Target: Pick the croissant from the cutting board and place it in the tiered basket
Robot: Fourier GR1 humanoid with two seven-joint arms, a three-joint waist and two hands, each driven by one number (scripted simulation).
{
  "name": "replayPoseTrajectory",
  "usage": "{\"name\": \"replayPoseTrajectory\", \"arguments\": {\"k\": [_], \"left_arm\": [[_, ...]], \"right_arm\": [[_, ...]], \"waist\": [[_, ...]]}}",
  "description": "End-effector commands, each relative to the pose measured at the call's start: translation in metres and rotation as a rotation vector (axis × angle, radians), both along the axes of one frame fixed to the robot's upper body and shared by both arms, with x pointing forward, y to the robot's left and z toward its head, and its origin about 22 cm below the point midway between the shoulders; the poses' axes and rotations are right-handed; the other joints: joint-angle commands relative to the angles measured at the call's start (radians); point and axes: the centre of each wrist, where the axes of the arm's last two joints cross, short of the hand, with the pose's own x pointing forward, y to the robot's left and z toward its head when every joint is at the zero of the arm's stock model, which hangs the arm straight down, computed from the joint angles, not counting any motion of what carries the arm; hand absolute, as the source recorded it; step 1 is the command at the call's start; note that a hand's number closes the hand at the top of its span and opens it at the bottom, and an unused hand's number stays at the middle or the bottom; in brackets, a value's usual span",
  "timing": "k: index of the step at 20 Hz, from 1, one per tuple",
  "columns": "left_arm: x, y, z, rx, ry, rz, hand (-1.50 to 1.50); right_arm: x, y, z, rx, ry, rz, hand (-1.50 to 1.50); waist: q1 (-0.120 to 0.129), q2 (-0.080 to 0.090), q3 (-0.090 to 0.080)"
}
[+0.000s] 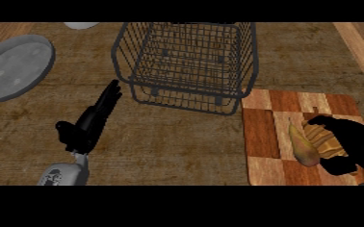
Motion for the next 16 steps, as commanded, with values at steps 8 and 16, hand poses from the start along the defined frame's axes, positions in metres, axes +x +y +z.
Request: {"name": "replayPoseTrajectory", "arguments": {"k": [8, 16], "left_arm": [[0.005, -0.008, -0.013, -0.015, 0.001, -0.007, 0.00], [0.004, -0.013, 0.013, 0.011, -0.007, 0.001, 0.00]], "right_arm": [[-0.007, 0.004, 0.011, 0.054, -0.093, 0.068, 1.50], [0.027, -0.001, 0.010, -0.020, -0.188, -0.056, 1.50]], "waist": [[-0.003, 0.002, 0.004], [0.005, 0.002, 0.005]]}}
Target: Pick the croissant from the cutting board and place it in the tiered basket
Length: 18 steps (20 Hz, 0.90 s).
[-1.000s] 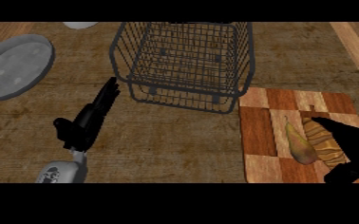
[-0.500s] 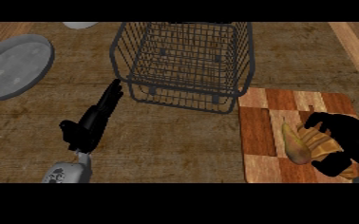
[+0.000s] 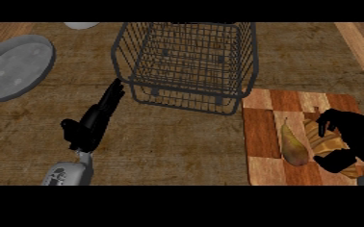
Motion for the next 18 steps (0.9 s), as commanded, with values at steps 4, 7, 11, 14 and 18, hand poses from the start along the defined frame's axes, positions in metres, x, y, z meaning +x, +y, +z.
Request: {"name": "replayPoseTrajectory", "arguments": {"k": [4, 7, 11, 14, 18], "left_arm": [[-0.004, 0.008, -0.014, -0.007, 0.004, 0.003, 0.00], [-0.008, 0.002, -0.014, -0.001, 0.001, 0.007, 0.00], [-0.002, 0.002, -0.012, -0.011, 0.009, 0.019, 0.00], [0.004, 0.017, -0.014, 0.017, 0.013, 0.010, 0.00], [-0.012, -0.003, -0.007, -0.007, 0.013, -0.006, 0.00]], "right_arm": [[0.001, -0.020, 0.015, -0.029, -0.145, -0.102, 1.50], [0.013, 0.000, 0.052, 0.230, -0.234, -0.056, 1.50], [0.017, 0.009, 0.093, 0.424, -0.414, 0.012, 1.50], [0.008, 0.035, 0.123, 0.429, -0.489, 0.069, 1.50], [0.010, 0.062, 0.174, 0.421, -0.489, 0.068, 1.50]], "waist": [[-0.003, 0.000, 0.000], [-0.008, -0.003, -0.001], [-0.013, -0.005, -0.001], [-0.013, -0.003, -0.001], [0.004, -0.003, -0.001]]}}
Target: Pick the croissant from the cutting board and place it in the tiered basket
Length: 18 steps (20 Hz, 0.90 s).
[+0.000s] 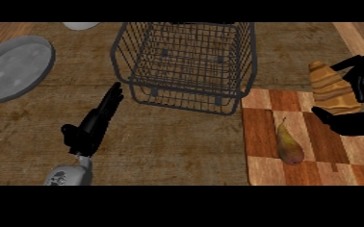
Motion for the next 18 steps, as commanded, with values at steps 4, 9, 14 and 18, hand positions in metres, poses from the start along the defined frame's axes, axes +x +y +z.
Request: {"name": "replayPoseTrajectory", "arguments": {"k": [4, 9, 14, 18], "left_arm": [[-0.011, -0.005, 0.001, 0.000, 0.001, -0.011, 0.00], [0.005, -0.017, -0.003, 0.004, 0.003, -0.030, 0.00], [0.013, 0.006, 0.007, 0.006, -0.003, -0.031, 0.00], [0.006, -0.015, -0.002, -0.002, -0.022, -0.020, 0.00]], "right_arm": [[0.018, 0.057, 0.081, 0.072, -0.041, 0.023, 1.50], [0.067, 0.112, 0.126, 0.075, -0.016, 0.012, 1.50], [0.089, 0.156, 0.145, 0.125, 0.031, 0.015, 1.50], [0.121, 0.179, 0.131, 0.128, 0.040, 0.042, 1.50]], "waist": [[0.015, 0.002, 0.000], [0.027, 0.007, -0.001], [0.024, 0.006, 0.000], [0.025, 0.009, 0.000]]}}
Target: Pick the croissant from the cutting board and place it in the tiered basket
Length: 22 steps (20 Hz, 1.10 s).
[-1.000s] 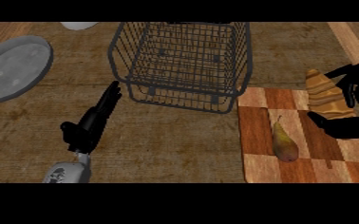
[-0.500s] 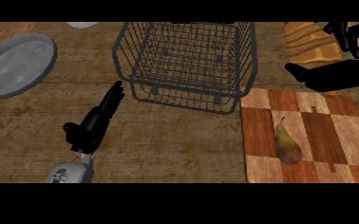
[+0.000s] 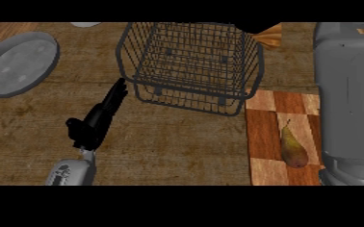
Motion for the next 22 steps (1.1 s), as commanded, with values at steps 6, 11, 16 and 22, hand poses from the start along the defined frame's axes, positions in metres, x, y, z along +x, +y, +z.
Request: {"name": "replayPoseTrajectory", "arguments": {"k": [6, 11, 16, 22], "left_arm": [[-0.005, -0.008, -0.016, 0.002, 0.003, -0.001, 0.00], [0.004, -0.008, 0.010, -0.007, 0.005, -0.004, 0.00], [-0.006, 0.006, -0.005, -0.006, 0.007, 0.008, 0.00], [0.000, -0.009, 0.000, -0.016, -0.002, -0.048, 0.00]], "right_arm": [[0.051, 0.071, -0.019, -0.036, 0.072, 0.064, 1.50], [0.071, 0.093, -0.048, -0.031, 0.089, 0.082, 1.50], [0.078, 0.114, -0.047, 0.057, 0.095, 0.123, 1.50], [0.086, 0.121, -0.062, 0.173, 0.180, 0.112, 1.50]], "waist": [[0.003, 0.003, 0.000], [0.010, 0.005, 0.001], [0.011, 0.005, 0.001], [0.025, 0.006, 0.000]]}}
